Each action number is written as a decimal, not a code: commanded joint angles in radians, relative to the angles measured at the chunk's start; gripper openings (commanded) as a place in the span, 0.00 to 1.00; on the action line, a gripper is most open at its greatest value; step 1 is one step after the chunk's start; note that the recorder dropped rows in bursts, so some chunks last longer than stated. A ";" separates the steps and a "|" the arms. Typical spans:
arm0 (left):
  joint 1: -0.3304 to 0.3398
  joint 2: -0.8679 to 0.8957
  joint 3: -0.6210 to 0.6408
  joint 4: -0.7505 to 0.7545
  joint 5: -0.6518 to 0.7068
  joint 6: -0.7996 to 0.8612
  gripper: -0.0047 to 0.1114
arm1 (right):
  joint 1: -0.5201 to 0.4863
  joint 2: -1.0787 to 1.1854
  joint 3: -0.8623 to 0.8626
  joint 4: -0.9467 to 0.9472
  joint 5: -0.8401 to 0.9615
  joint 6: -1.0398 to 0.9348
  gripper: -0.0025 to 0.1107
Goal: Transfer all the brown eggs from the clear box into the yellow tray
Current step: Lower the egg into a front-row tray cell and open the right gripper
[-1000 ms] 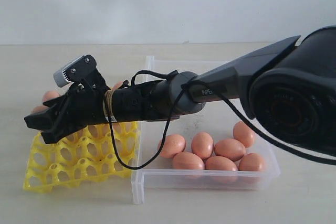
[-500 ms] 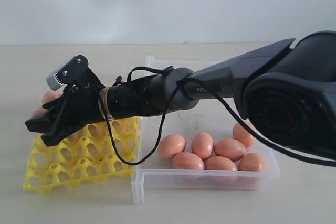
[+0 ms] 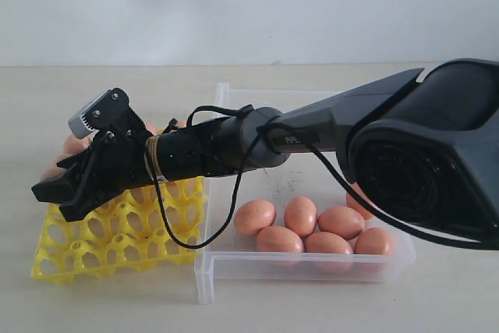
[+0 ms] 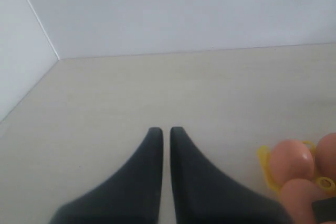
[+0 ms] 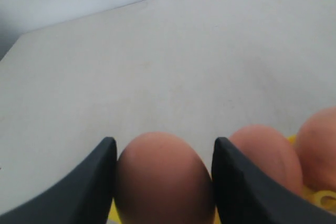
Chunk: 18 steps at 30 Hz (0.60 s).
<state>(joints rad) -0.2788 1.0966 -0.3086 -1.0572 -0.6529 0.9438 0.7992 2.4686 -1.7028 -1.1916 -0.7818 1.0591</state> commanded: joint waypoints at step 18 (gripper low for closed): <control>0.002 -0.008 0.005 0.004 -0.002 -0.010 0.07 | 0.028 -0.003 -0.014 -0.040 0.072 0.005 0.26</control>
<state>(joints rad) -0.2788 1.0966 -0.3086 -1.0572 -0.6529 0.9438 0.8256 2.4686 -1.7132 -1.2246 -0.7232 1.0569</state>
